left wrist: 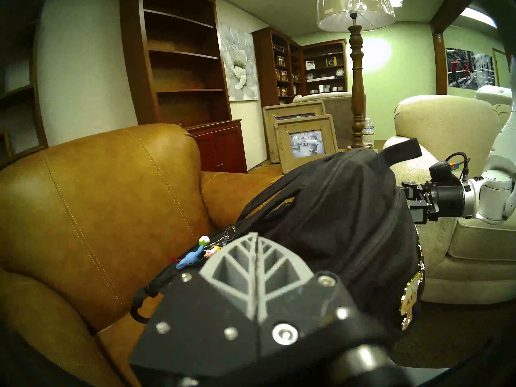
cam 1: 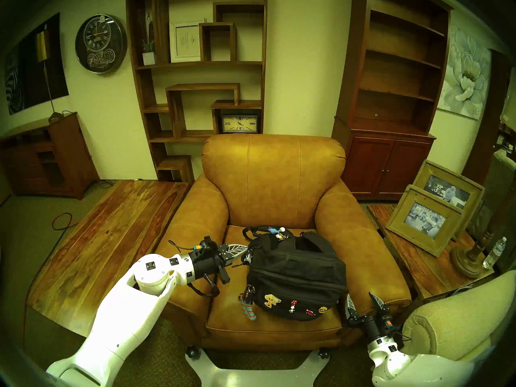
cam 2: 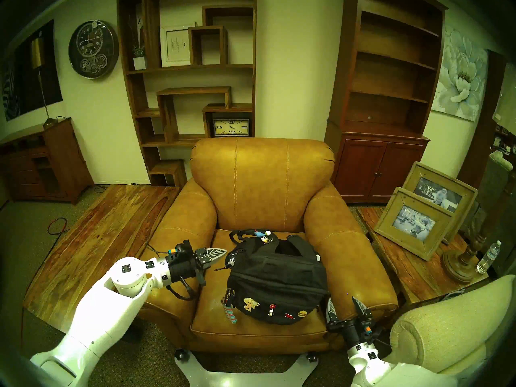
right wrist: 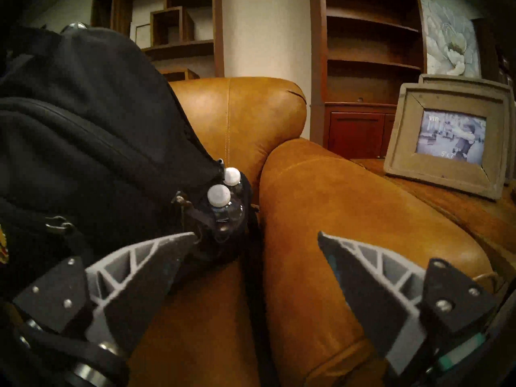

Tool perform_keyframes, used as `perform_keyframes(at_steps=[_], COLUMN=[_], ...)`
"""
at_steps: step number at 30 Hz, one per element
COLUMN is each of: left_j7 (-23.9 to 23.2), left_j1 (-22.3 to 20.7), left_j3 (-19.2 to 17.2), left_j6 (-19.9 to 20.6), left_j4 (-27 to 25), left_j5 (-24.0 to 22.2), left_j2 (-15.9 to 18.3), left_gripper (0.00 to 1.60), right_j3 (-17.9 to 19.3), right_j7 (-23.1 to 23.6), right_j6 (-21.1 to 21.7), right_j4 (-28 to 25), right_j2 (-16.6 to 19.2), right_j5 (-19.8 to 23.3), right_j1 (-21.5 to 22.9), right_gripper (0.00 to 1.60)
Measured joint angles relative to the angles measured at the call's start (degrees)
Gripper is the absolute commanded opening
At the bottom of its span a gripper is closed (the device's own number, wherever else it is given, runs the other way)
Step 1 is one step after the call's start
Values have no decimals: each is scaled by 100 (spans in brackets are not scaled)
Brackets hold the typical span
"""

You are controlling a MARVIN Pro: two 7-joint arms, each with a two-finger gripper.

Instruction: Close a bag with a zipper

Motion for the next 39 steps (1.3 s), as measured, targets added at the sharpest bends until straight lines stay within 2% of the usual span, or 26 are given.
perform_keyframes(at_steps=[15,26,31,39], left_j7=[56,178,331,854], left_j1=[138,464,644,1046], left_j3=[-36,-131,-195,-311], left_j6=[-39,-133,-146,-136], left_j4=[-145,-700,-986,-1427], left_j5=[-112,-357,-482,-615], left_j2=[-74,-216,-328,-572], left_gripper=[0,0,0,0], right_j3=[98,363,530,733], right_j7=[-391,-777,-1022,-1537], right_j6=[-226,-252,-256,-266], right_j4=[-1266,-2180,-2571,-3260], right_j2=[656,980,1084,1175], right_j5=[-842,-1246,-1343,-1411], right_j1=[-546,-814,-906,-1111], right_gripper=[160,160,160,160])
